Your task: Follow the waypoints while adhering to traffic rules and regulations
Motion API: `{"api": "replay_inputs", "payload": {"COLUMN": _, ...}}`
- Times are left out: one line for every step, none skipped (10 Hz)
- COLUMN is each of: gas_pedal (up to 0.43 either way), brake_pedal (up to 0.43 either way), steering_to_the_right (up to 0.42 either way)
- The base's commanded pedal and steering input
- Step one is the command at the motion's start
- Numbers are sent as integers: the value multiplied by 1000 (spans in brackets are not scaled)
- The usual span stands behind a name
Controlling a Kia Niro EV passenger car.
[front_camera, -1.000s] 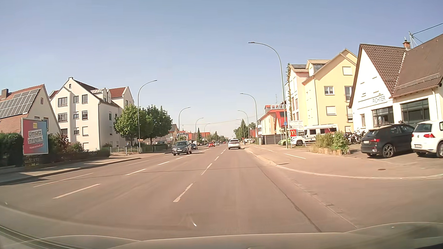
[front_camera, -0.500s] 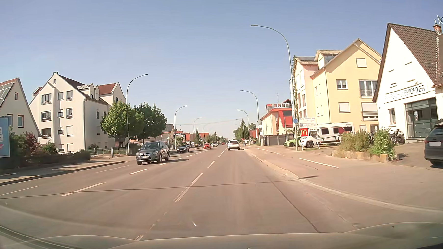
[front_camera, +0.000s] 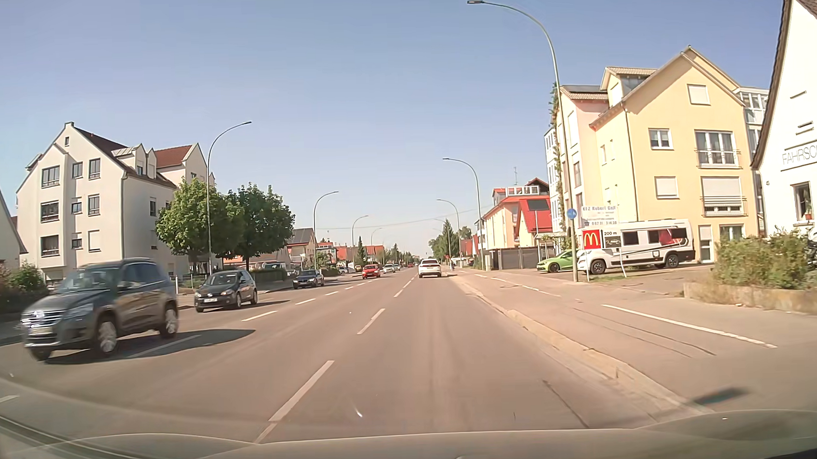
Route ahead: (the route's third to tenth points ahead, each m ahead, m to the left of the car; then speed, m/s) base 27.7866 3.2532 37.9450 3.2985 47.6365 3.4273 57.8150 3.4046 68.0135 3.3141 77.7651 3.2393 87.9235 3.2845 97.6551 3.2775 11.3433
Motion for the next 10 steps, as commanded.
{"api": "replay_inputs", "payload": {"gas_pedal": 169, "brake_pedal": 0, "steering_to_the_right": -4}}
{"api": "replay_inputs", "payload": {"gas_pedal": 169, "brake_pedal": 0, "steering_to_the_right": -6}}
{"api": "replay_inputs", "payload": {"gas_pedal": 169, "brake_pedal": 0, "steering_to_the_right": -6}}
{"api": "replay_inputs", "payload": {"gas_pedal": 169, "brake_pedal": 0, "steering_to_the_right": -5}}
{"api": "replay_inputs", "payload": {"gas_pedal": 169, "brake_pedal": 0, "steering_to_the_right": -4}}
{"api": "replay_inputs", "payload": {"gas_pedal": 177, "brake_pedal": 0, "steering_to_the_right": -3}}
{"api": "replay_inputs", "payload": {"gas_pedal": 189, "brake_pedal": 0, "steering_to_the_right": -3}}
{"api": "replay_inputs", "payload": {"gas_pedal": 189, "brake_pedal": 0, "steering_to_the_right": -3}}
{"api": "replay_inputs", "payload": {"gas_pedal": 197, "brake_pedal": 0, "steering_to_the_right": -3}}
{"api": "replay_inputs", "payload": {"gas_pedal": 197, "brake_pedal": 0, "steering_to_the_right": -4}}
